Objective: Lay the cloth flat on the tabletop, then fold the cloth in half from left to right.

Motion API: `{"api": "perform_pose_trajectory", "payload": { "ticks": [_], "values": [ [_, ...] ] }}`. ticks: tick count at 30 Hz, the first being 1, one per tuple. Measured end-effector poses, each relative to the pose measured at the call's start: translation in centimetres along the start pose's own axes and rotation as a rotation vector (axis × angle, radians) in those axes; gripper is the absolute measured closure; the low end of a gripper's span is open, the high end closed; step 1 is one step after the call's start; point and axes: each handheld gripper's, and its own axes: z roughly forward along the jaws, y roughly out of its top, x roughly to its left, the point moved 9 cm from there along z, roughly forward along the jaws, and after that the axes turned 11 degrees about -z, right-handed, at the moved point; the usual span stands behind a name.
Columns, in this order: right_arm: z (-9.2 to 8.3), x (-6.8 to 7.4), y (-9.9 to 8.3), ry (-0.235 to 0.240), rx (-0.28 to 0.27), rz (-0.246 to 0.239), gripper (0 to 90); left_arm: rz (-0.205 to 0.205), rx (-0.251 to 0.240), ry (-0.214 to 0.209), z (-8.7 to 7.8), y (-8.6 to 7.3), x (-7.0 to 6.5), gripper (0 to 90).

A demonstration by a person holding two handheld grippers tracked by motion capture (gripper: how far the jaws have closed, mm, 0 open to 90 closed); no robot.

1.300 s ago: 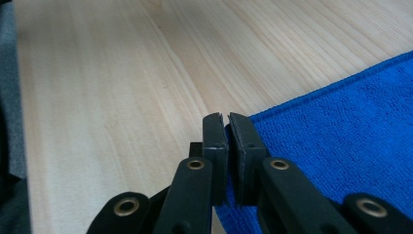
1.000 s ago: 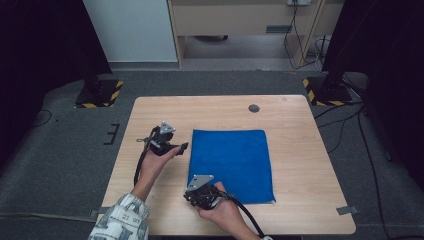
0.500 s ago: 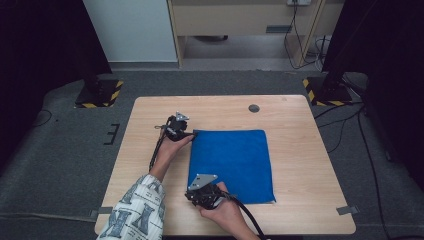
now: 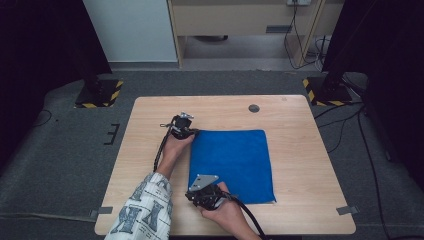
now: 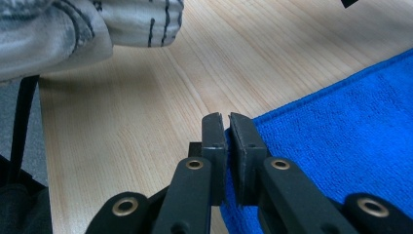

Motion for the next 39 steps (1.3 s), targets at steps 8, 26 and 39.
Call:
{"api": "perform_pose_trajectory", "payload": {
  "ticks": [8, 26, 39],
  "values": [
    [-0.6, 0.3, 0.9, -0.002, -0.046, 0.008, 86.6, -0.054, -0.044, -0.027, -2.1, 1.2, 0.0, 85.3],
    [-0.9, 0.0, 2.0, -0.027, -0.089, 0.023, 88.0, -0.038, -0.056, -0.029, -3.4, 1.8, -0.6, 85.4],
    [0.3, 0.3, 4.0, -0.033, -0.096, 0.037, 87.8, -0.033, -0.036, -0.022, -5.1, 1.5, 1.3, 85.2]
  ]
}}
